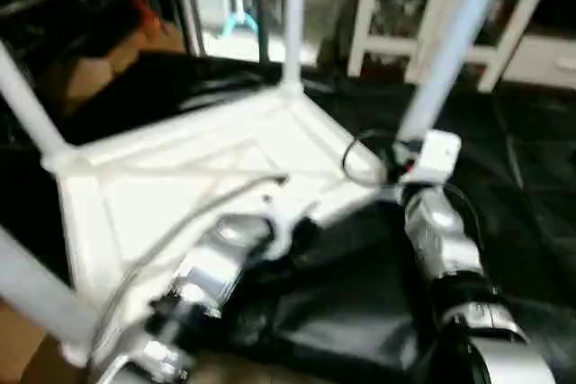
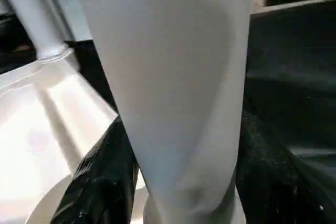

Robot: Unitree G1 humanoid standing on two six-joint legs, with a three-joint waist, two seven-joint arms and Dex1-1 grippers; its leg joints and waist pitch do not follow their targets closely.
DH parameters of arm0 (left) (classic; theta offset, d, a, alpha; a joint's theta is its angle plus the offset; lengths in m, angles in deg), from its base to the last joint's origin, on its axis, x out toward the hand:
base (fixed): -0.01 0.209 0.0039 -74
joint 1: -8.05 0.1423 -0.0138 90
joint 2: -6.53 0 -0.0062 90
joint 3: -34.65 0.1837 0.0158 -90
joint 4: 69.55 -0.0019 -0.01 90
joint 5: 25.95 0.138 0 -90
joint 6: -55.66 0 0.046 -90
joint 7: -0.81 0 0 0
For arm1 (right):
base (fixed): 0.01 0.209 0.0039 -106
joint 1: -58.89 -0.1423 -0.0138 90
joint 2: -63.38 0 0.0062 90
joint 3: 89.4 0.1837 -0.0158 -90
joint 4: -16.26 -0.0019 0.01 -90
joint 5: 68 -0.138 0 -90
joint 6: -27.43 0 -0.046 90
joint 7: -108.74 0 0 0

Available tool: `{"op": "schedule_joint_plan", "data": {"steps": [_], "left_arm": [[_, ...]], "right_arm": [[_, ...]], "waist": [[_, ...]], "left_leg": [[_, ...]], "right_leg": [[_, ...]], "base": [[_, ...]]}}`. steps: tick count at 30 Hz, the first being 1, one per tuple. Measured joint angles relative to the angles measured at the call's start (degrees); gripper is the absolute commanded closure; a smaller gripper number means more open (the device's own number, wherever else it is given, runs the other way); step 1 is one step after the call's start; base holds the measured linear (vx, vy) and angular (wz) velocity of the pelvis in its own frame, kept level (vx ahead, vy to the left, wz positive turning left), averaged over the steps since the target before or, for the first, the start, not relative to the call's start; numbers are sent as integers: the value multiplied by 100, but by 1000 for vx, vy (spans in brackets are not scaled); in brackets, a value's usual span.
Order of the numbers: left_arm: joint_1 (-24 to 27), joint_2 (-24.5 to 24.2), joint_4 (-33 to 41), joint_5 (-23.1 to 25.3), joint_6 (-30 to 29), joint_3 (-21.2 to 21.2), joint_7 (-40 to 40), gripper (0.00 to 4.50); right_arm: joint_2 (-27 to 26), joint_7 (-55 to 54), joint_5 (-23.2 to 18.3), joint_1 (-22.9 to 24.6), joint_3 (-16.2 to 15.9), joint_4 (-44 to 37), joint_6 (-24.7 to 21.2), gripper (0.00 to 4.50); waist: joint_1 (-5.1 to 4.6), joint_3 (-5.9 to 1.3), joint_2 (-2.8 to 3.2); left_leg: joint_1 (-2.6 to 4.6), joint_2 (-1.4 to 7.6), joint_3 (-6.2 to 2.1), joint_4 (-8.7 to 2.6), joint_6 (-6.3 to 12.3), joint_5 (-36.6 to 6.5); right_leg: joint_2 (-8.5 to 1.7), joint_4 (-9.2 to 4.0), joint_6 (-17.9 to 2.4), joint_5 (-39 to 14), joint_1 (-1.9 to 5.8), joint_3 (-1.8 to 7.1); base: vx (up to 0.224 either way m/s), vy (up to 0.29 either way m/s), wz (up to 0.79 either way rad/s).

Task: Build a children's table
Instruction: Rotate leg to tighten

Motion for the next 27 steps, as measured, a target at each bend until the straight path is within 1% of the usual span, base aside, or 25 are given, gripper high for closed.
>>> {"op": "schedule_joint_plan", "data": {"steps": [1, 3, 4, 6, 7, 8, 10, 11, 13, 15, 16, 19, 21, 23, 25, 26, 27], "left_arm": [[9, -10, 5, 4, 4, 47, -24, 450], [99, -200, 110, 1, 161, 63, -166, 450], [216, -492, 271, -57, 325, 65, -371, 450], [289, -730, 348, -60, 537, 40, -526, 450], [315, -869, 347, -64, 717, 7, -629, 450], [340, -1018, 346, -62, 861, -12, -736, 450], [429, -1227, 400, -117, 1094, -60, -953, 450], [501, -1406, 447, -165, 1250, -122, -1119, 450], [627, -1742, 545, -340, 1439, -232, -1511, 450], [752, -1957, 656, -496, 1518, -334, -1803, 450], [790, -2030, 700, -557, 1543, -357, -1946, 450], [840, -2112, 732, -668, 1555, -403, -2089, 450], [863, -2150, 744, -694, 1593, -405, -2145, 450], [881, -2183, 742, -745, 1630, -406, -2181, 450], [882, -2184, 742, -755, 1633, -411, -2193, 450], [882, -2184, 742, -755, 1632, -416, -2200, 450], [882, -2184, 742, -762, 1632, -417, -2214, 450]], "right_arm": [[-4, 36, 27, -13, -7, 16, 61, 250], [7, 362, 66, -5, -37, 36, 115, 250], [110, 954, 72, 51, -168, -13, 136, 250], [222, 1489, 61, 129, -256, -78, 169, 250], [258, 1755, 49, 173, -291, -121, 219, 194], [333, 1984, 16, 202, -326, -150, 240, 194], [537, 2603, -100, 334, -474, -197, 220, 169], [687, 3024, -215, 453, -532, -324, 180, 159], [1152, 3931, -370, 638, -760, -558, -15, 145], [1538, 4677, -433, 748, -959, -755, -124, 145], [1699, 5014, -433, 789, -1035, -840, -142, 122], [1834, 5394, -452, 789, -1032, -864, -123, 122], [1868, 5650, -488, 788, -999, -869, -151, 122], [1862, 5814, -573, 789, -978, -875, -241, 158], [1799, 5847, -650, 786, -980, -878, -323, 158], [1733, 5847, -668, 784, -1004, -878, -363, 179], [1714, 5826, -693, 784, -1015, -878, -379, 189]], "waist": [[-4, -11, 1], [-55, -26, 12], [-114, -33, 8], [-161, -39, 12], [-182, -33, 22], [-189, -31, 25], [-193, -26, 35], [-191, -14, 46], [-171, 2, 65], [-151, 7, 72], [-129, 8, 70], [-116, 10, 72], [-110, 19, 84], [-104, 31, 101], [-92, 37, 99], [-85, 39, 101], [-74, 41, 105]], "left_leg": [[-2, 0, -11, -6, 1, 0], [-9, 0, -13, -19, 1, 0], [-17, 3, -24, -23, 0, 0], [-29, 12, -35, -35, -1, 1], [-32, 21, -35, -45, -2, 2], [-35, 26, -34, -52, -3, 3], [-34, 36, -34, -58, -2, 4], [-36, 41, -33, -58, -3, 5], [-52, 42, -26, -58, 20, 14], [-71, 40, -22, -55, 34, 13], [-76, 39, -19, -54, 37, 12], [-81, 37, -11, -48, 38, 13], [-80, 38, -11, -45, 38, 13], [-80, 38, -8, -42, 38, 13], [-79, 39, -4, -39, 37, 13], [-80, 41, -3, -35, 37, 14], [-82, 41, -1, -32, 38, 14]], "right_leg": [[1, -22, 1, 0, 13, -12], [2, -44, 3, 11, 12, -18], [3, -45, 12, 27, 17, -29], [12, -40, 23, 30, 19, -40], [20, -38, 26, 30, 8, -44], [24, -39, 26, 30, -1, -47], [34, -39, 33, 25, -5, -48], [38, -40, 37, 19, -9, -48], [37, -42, 32, 13, -24, -48], [33, -42, 26, 10, -39, -48], [31, -42, 24, 9, -44, -48], [27, -34, 24, 9, -55, -42], [27, -33, 23, 9, -55, -42], [26, -27, 23, 9, -56, -40], [25, -13, 22, 9, -62, -38], [25, -3, 20, 7, -69, -37], [25, 2, 19, 7, -74, -34]], "base": [[0, 0, 0], [0, 0, 0], [0, 0, 0], [59, -21, -4], [0, 0, 0], [0, 0, 0], [0, 0, 0], [0, 0, 0], [0, 0, 0], [0, 0, 0], [0, 0, 0], [0, 0, 0], [0, 0, 0], [0, 0, 0], [0, 0, 0], [0, 0, 0], [0, 0, 0]]}}
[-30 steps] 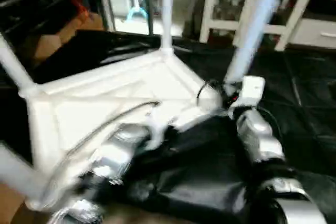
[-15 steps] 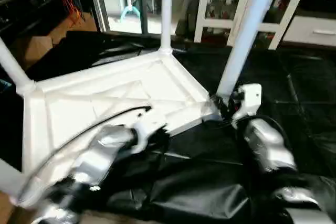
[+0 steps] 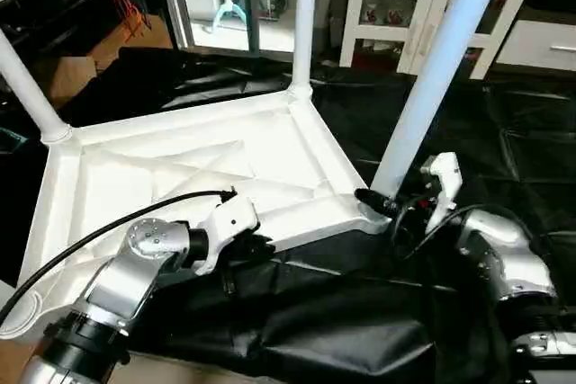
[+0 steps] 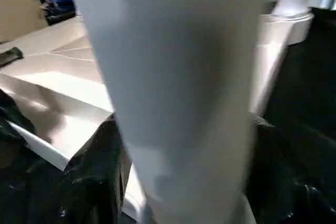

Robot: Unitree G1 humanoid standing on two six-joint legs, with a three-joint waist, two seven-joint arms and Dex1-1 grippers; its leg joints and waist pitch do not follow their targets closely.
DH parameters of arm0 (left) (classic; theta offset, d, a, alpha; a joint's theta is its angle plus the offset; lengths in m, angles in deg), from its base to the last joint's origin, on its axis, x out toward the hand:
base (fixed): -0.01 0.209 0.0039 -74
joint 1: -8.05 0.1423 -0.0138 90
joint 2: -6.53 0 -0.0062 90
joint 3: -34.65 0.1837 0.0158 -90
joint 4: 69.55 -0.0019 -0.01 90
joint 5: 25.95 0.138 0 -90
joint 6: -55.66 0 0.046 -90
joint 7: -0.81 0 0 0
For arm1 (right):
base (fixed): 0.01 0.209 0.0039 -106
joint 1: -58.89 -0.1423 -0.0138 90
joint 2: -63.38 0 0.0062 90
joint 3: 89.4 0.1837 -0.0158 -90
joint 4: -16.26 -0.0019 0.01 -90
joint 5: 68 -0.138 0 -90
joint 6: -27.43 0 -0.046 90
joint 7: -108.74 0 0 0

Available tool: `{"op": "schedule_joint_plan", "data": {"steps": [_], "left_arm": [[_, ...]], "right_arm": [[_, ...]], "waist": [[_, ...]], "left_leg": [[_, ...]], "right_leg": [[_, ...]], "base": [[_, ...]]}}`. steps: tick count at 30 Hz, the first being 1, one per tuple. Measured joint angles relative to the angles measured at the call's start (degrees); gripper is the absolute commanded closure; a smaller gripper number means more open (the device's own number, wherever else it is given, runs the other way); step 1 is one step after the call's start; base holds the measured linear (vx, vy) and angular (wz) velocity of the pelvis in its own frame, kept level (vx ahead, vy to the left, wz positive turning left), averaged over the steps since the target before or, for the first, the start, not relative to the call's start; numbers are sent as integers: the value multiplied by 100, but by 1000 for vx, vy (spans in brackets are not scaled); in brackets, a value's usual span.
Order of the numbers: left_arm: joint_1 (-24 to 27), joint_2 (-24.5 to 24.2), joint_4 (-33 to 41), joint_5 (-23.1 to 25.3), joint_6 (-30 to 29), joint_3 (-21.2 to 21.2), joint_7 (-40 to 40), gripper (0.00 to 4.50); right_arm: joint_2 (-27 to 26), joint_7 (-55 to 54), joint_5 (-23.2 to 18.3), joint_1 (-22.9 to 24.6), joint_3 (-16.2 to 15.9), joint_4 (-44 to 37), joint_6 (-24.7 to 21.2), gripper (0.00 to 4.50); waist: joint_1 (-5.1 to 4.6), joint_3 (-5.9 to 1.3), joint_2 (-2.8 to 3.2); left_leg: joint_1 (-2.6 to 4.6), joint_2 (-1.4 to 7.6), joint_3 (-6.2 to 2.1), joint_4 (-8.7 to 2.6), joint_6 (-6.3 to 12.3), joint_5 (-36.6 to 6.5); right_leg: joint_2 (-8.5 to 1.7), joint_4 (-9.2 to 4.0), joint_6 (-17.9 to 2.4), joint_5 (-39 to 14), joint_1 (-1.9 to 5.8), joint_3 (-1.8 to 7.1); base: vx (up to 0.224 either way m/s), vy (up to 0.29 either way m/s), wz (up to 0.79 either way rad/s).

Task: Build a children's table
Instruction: Rotate leg to tighten

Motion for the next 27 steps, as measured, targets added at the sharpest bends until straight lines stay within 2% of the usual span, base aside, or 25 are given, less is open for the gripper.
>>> {"op": "schedule_joint_plan", "data": {"steps": [4, 11, 15, 19, 20, 22, 25, 27], "left_arm": [[23, -15, 24, -7, -2, -28, -62, 450], [81, -73, 65, -29, -7, -74, -71, 450], [-72, 79, -115, 57, -102, -54, 116, 450], [-569, 844, -520, 404, -600, 116, 971, 450], [-661, 1051, -609, 467, -736, 152, 1168, 450], [-954, 1697, -969, 572, -1077, 205, 1618, 450], [-1177, 2324, -1253, 667, -1397, 295, 2001, 450], [-1185, 2377, -1247, 663, -1415, 346, 2024, 450]], "right_arm": [[-27, -33, -7, -3, -20, 0, -10, 215], [-186, -210, 46, -2, 5, -6, 1, 236], [-638, -1303, 208, -20, 132, 0, 153, 238], [-1181, -3669, 496, -459, 453, 522, 264, 239], [-1272, -4116, 508, -548, 545, 639, 284, 240], [-1444, -5120, 519, -801, 795, 1026, 339, 240], [-1460, -5879, 565, -952, 1052, 1327, 535, 240], [-1462, -5855, 637, -1005, 1071, 1410, 678, 240]], "waist": [[24, 10, -4], [-16, 14, -10], [-65, 17, -17], [-61, 12, -7], [-37, 13, -7], [40, 8, 11], [87, -2, 15], [66, -9, 24]], "left_leg": [[0, 0, 4, 10, 0, 0], [3, 15, 5, 19, -2, 0], [10, 19, 6, 30, -23, -6], [35, 8, 15, 54, -40, -11], [53, 6, 15, 56, -40, -12], [75, -5, 14, 58, -38, -14], [76, -24, 16, 56, -33, -17], [68, -27, 12, 53, -27, -20]], "right_leg": [[-2, 36, -25, -15, -13, 4], [4, 52, -28, -17, -18, -2], [1, 65, -29, -16, -14, -5], [-17, 69, -53, -2, 13, -1], [-18, 64, -52, -2, 9, 0], [-22, 40, -50, -3, 47, 6], [-28, 11, -42, -9, 93, 23], [-31, -7, -42, -8, 97, 20]], "base": [[0, 0, 0], [0, 0, 0], [0, 0, 0], [0, 0, 0], [0, 0, 0], [0, 0, 0], [0, 0, 0], [0, 0, 0]]}}
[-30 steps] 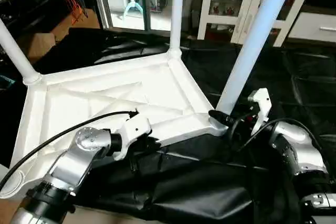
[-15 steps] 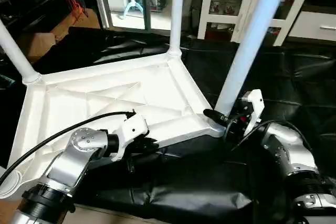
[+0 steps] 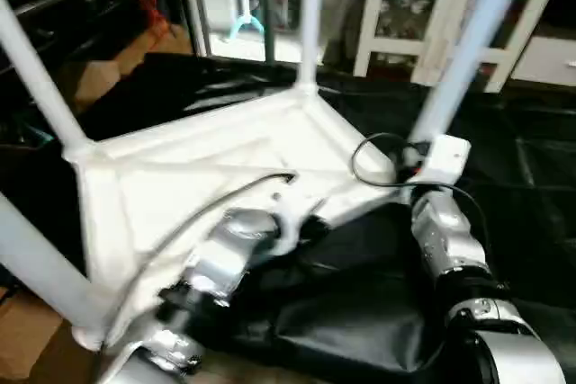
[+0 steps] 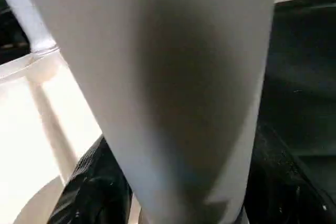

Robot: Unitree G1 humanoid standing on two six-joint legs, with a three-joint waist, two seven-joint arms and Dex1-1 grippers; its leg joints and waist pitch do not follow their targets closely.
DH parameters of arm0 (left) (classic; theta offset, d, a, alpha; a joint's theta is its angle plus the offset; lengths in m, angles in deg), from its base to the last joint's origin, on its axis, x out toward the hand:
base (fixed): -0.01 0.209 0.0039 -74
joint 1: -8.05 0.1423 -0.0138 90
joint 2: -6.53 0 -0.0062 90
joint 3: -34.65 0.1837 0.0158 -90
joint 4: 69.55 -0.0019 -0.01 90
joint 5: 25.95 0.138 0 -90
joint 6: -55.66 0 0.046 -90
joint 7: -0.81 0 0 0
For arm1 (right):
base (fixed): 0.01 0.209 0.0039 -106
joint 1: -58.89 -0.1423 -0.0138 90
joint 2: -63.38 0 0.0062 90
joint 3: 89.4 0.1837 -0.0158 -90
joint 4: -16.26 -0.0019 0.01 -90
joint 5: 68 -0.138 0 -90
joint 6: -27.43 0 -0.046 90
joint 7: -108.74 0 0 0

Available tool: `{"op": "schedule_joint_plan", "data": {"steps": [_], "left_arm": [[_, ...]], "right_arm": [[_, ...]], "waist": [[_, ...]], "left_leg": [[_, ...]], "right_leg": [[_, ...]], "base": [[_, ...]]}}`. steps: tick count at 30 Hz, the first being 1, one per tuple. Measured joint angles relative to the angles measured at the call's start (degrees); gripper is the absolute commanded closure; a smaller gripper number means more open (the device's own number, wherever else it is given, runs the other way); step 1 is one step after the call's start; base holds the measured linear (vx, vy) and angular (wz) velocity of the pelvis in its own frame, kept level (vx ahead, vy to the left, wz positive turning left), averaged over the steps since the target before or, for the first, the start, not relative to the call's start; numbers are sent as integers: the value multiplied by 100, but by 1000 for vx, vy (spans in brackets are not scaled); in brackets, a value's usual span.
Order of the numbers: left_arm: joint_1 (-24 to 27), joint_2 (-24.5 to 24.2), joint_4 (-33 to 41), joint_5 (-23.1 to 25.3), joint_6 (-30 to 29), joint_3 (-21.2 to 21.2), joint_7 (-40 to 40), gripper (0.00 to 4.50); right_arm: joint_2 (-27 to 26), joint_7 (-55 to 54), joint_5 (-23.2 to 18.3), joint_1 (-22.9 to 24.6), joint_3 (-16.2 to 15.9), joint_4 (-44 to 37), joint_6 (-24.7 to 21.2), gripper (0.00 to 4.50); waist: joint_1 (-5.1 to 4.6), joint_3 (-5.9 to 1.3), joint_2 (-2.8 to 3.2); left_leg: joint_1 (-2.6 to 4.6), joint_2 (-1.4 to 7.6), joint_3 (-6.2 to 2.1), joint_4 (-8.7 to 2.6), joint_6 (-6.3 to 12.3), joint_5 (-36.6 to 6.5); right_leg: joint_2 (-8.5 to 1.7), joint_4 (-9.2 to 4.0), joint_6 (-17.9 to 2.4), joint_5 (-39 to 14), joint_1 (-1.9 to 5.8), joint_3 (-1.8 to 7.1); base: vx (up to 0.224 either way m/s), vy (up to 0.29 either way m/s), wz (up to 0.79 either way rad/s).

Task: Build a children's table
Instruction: Rotate leg to tighten

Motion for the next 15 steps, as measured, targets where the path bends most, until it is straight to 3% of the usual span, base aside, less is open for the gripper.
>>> {"op": "schedule_joint_plan", "data": {"steps": [5, 7, 9, 11, 15], "left_arm": [[170, -404, 199, 18, 324, 128, -125, 450], [208, -632, 199, 44, 540, 102, -244, 450], [235, -818, 178, 39, 763, 30, -381, 450], [237, -908, 152, 16, 879, -66, -457, 450], [233, -1007, 121, -13, 1020, -85, -533, 450]], "right_arm": [[31, 669, 80, -5, -76, 40, 101, 240], [176, 1165, 100, 43, -203, 40, 154, 170], [299, 1798, 53, 158, -345, 9, 284, 170], [430, 2263, 31, 214, -422, -13, 361, 135], [766, 3173, -121, 431, -490, -275, 303, 106]], "waist": [[-97, -20, -10], [-141, -25, -1], [-177, -27, 18], [-199, -14, 48], [-189, 1, 74]], "left_leg": [[-23, 4, -18, -17, 2, 1], [-27, 8, -25, -29, 1, 2], [-27, 15, -25, -38, 0, 3], [-29, 18, -25, -37, 1, 4], [-34, 19, -23, -36, 4, 2]], "right_leg": [[7, -10, 0, 2, 10, -18], [11, -9, 1, 2, 4, -27], [18, -9, 3, 1, -4, -29], [19, -6, 3, 1, -18, -30], [18, -9, 2, 0, -24, -31]], "base": [[0, 0, 0], [0, 0, 0], [0, 0, 0], [0, 0, 0], [0, 0, 0]]}}
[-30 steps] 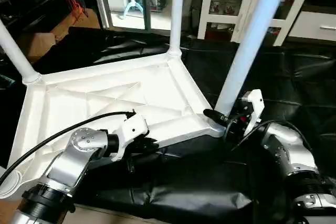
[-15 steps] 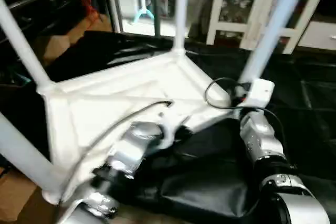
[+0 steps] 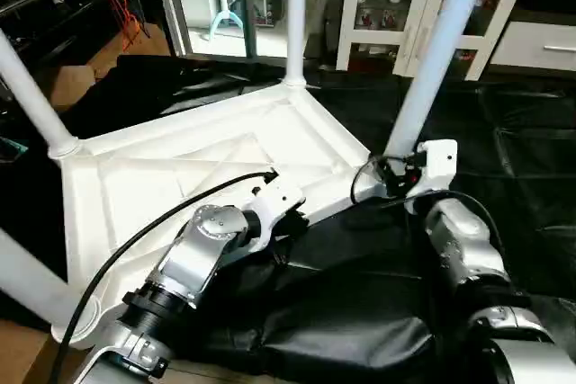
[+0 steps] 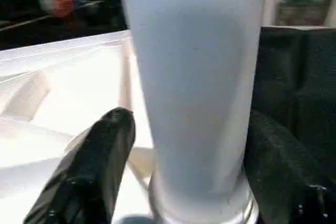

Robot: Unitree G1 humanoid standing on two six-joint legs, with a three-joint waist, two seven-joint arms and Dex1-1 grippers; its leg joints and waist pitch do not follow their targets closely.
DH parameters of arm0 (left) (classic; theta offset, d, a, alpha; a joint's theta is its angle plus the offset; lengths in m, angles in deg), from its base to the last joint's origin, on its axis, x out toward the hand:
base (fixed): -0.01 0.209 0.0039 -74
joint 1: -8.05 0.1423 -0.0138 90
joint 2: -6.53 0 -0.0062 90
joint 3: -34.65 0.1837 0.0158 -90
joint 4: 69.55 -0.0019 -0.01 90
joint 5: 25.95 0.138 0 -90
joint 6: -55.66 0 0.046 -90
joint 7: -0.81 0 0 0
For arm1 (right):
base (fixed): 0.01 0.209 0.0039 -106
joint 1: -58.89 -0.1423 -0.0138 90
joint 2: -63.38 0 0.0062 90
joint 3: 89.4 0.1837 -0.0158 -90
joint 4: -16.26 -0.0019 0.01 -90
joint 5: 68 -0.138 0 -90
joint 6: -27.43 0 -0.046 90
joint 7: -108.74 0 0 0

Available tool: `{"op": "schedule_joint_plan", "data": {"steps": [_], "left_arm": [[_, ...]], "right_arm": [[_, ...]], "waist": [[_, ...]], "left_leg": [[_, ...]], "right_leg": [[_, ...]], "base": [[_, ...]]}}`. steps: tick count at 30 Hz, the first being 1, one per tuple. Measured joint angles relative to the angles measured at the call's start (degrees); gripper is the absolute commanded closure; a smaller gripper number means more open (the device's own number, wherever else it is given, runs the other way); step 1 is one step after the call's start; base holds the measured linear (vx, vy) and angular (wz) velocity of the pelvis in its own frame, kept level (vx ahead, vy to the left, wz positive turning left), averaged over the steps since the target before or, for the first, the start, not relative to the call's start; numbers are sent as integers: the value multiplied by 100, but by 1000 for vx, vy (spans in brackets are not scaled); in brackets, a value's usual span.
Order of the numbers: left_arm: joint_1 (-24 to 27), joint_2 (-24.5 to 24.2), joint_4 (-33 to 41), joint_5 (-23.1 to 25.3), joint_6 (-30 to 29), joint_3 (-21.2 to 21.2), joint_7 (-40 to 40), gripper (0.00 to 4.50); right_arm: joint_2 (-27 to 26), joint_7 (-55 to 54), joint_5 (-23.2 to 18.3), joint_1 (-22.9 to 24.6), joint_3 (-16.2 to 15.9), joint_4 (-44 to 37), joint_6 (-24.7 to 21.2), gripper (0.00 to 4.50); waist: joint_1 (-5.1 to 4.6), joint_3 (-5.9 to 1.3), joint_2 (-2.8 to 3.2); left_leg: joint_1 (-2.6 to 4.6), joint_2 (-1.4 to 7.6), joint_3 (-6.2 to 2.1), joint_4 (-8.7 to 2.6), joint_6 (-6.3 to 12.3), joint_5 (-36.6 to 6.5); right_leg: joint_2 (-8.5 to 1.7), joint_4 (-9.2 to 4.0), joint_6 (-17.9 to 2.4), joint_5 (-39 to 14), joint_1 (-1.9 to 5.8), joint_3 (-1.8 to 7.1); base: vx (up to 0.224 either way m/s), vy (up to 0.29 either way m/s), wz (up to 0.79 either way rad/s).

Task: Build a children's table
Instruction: Rotate leg to tighten

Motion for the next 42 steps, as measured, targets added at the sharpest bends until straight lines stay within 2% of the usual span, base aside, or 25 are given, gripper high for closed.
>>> {"op": "schedule_joint_plan", "data": {"steps": [4, 5, 7, 9, 11, 14, 16, 20, 23, 31, 33, 34, 36, 39, 42], "left_arm": [[2, -241, -125, -105, 345, -22, -230, 450], [-16, -257, -176, -105, 400, -46, -242, 450], [-71, -256, -308, -93, 530, -60, -258, 450], [-128, -226, -403, -49, 705, 24, -319, 450], [-264, -179, -625, -5, 975, 156, -458, 450], [-488, -50, -1044, 50, 1343, 238, -534, 450], [-725, 83, -1448, 110, 1636, 319, -572, 450], [-971, 328, -1879, 201, 2011, 430, -630, 450], [-1235, 520, -2311, 278, 2312, 508, -612, 450], [-1648, 733, -3264, 484, 3383, 581, -419, 450], [-1668, 772, -3367, 558, 3507, 583, -239, 450], [-1674, 793, -3391, 548, 3511, 545, -240, 403], [-1673, 797, -3427, 494, 3510, 443, -250, 391], [-1664, 875, -3185, 15, 3668, 48, -323, 363], [-1435, 873, -2350, -520, 3611, -222, -641, 343]], "right_arm": [[774, 1767, -534, 689, -136, -1131, -517, 84], [890, 2027, -569, 788, -207, -1337, -594, 58], [953, 2325, -630, 930, -330, -1617, -626, 58], [1057, 2493, -724, 1218, -386, -2011, -736, 58], [1346, 2653, -893, 1786, -358, -2586, -896, 58], [1531, 2674, -1041, 2433, -215, -3223, -1173, 58], [1536, 2618, -1079, 2874, -135, -3632, -1263, 58], [1417, 2266, -967, 3166, -75, -3806, -1219, 58], [1231, 1827, -863, 3399, -35, -3998, -1153, 58], [743, 668, -392, 3579, 28, -4043, -1061, 58], [708, 573, -324, 3572, -13, -4069, -1057, 58], [684, 507, -298, 3557, -38, -4093, -1057, 51], [605, 405, -273, 3511, -47, -4138, -1057, 51], [523, 247, -208, 3340, -120, -4144, -1059, 51], [379, 15, -140, 3047, -153, -4137, -1042, 51]], "waist": [[42, 20, 61], [23, 17, 66], [8, 16, 66], [46, 16, 71], [187, 16, 79], [272, 19, 108], [345, 22, 143], [347, 25, 238], [357, 27, 282], [312, 30, 317], [311, 39, 304], [303, 41, 302], [290, 38, 307], [303, 90, 179], [294, 109, 16]], "left_leg": [[-16, 0, 1, 2, 39, 9], [-14, 1, 1, 5, 43, 7], [-10, 7, 1, 9, 43, 7], [-12, 7, 3, 10, 42, 7], [-16, 5, 6, 9, 45, 4], [-24, -6, 9, 19, 57, -2], [-31, -6, 7, 37, 63, -7], [-42, -41, 10, 51, 69, -30], [-63, -55, 28, 52, 84, -29], [-87, -70, 30, 77, 147, -36], [-88, -71, 31, 79, 148, -36], [-87, -71, 31, 80, 148, -35], [-89, -71, 34, 81, 149, -35], [-114, -65, 43, 96, 157, -28], [-155, -48, 48, 127, 166, -23]], "right_leg": [[-2, -15, 0, 0, -3, -4], [0, -15, 0, 0, -4, -2], [2, -10, 0, 0, -3, -4], [-1, -11, 0, 0, -2, -7], [-7, -27, 0, 0, 6, -11], [-16, -29, 0, 0, 5, -3], [-20, -29, 0, 1, 7, -6], [-60, -28, 0, 2, 8, -6], [-93, -29, 1, 2, -2, -16], [-115, -33, 2, 1, -6, -23], [-117, -31, 2, 1, -6, -23], [-117, -30, 3, 1, -8, -23], [-116, -24, 4, 2, -17, -19], [-116, 16, 8, 1, -58, -11], [-107, 70, 17, -8, -109, -6]], "base": [[0, 0, 0], [0, 0, 0], [0, 0, 0], [0, 0, 0], [0, 0, 0], [0, 0, 0], [0, 0, 0], [0, 0, 0], [0, 0, 0], [0, 0, 0], [0, 0, 0], [0, 0, 0], [0, 0, 0], [0, 0, 0], [0, 0, 0]]}}
